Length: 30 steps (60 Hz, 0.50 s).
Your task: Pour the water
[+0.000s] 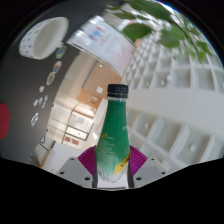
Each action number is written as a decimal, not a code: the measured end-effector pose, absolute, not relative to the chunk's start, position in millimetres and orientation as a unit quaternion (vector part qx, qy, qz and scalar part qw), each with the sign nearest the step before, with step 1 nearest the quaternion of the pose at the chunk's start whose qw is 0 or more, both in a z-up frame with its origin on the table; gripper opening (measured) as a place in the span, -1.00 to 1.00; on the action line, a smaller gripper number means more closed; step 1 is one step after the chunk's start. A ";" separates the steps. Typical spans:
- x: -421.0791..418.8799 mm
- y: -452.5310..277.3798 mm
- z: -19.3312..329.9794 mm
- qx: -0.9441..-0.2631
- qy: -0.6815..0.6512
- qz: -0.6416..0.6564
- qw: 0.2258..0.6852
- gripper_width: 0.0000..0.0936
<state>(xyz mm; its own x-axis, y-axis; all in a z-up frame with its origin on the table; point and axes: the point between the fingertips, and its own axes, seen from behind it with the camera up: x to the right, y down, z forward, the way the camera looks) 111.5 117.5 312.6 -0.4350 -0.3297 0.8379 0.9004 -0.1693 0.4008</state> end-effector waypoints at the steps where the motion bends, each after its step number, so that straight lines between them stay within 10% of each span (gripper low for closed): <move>1: 103.1 119.4 306.2 -0.287 -0.486 -0.705 0.428 -0.13; 16: 36.6 134.1 214.6 -0.170 -0.607 -0.698 0.339 -0.13; 30: 54.7 113.5 294.3 -0.285 -0.504 -0.641 0.504 -0.13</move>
